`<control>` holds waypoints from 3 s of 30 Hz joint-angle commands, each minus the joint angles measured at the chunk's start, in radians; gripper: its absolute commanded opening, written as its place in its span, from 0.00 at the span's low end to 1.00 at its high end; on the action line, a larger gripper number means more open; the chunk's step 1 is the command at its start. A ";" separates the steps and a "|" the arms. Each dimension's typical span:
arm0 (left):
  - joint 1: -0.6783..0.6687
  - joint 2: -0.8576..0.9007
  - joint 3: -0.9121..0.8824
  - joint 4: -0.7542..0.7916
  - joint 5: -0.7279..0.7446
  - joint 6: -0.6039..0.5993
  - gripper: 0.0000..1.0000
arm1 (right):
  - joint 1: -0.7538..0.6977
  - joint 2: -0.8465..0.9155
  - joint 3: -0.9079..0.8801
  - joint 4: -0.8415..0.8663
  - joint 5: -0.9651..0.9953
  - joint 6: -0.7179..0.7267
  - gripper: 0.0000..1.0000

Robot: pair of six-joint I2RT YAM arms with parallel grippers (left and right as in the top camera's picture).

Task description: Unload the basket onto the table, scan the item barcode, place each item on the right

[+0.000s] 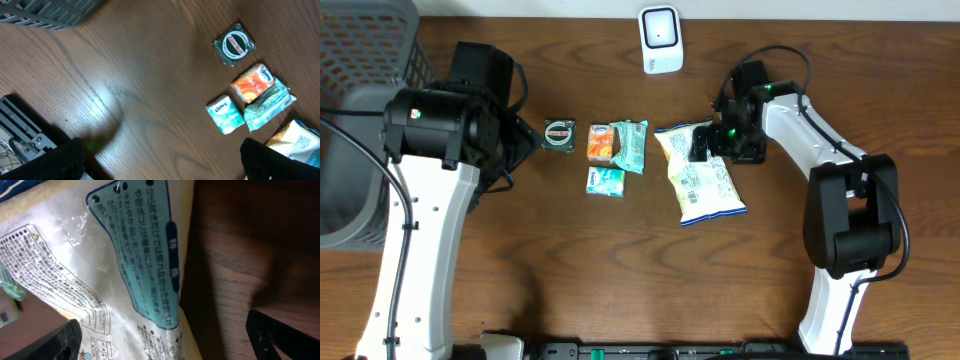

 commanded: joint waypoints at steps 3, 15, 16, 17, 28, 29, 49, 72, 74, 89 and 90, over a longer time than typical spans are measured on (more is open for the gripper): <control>0.005 0.002 -0.002 -0.006 -0.006 -0.006 0.98 | 0.054 0.058 -0.007 0.010 -0.002 -0.022 0.99; 0.005 0.002 -0.002 -0.006 -0.006 -0.006 0.98 | 0.138 0.177 -0.006 0.014 -0.093 -0.007 0.01; 0.005 0.002 -0.002 -0.006 -0.006 -0.006 0.98 | 0.137 0.168 -0.003 0.019 -0.130 -0.007 0.01; 0.005 0.002 -0.002 -0.006 -0.006 -0.006 0.98 | 0.130 0.154 -0.002 0.024 -0.173 -0.008 0.01; 0.005 0.002 -0.002 -0.006 -0.006 -0.006 0.98 | -0.002 -0.228 -0.001 0.138 -0.449 -0.038 0.01; 0.005 0.002 -0.002 -0.006 -0.006 -0.006 0.98 | -0.002 -0.262 -0.001 0.157 -0.436 -0.038 0.01; 0.005 0.002 -0.002 -0.006 -0.006 -0.006 0.98 | 0.048 -0.585 -0.001 0.425 -0.396 -0.041 0.01; 0.005 0.002 -0.002 -0.006 -0.006 -0.006 0.98 | 0.103 -0.556 -0.002 0.310 -0.127 -0.037 0.01; 0.005 0.002 -0.002 -0.006 -0.006 -0.006 0.98 | 0.124 -0.534 -0.002 0.257 0.107 -0.037 0.01; 0.005 0.002 -0.002 -0.006 -0.006 -0.006 0.98 | 0.238 -0.111 -0.002 0.082 1.332 -0.037 0.01; 0.005 0.002 -0.002 -0.006 -0.006 -0.006 0.98 | 0.245 -0.082 -0.002 0.075 1.328 -0.037 0.01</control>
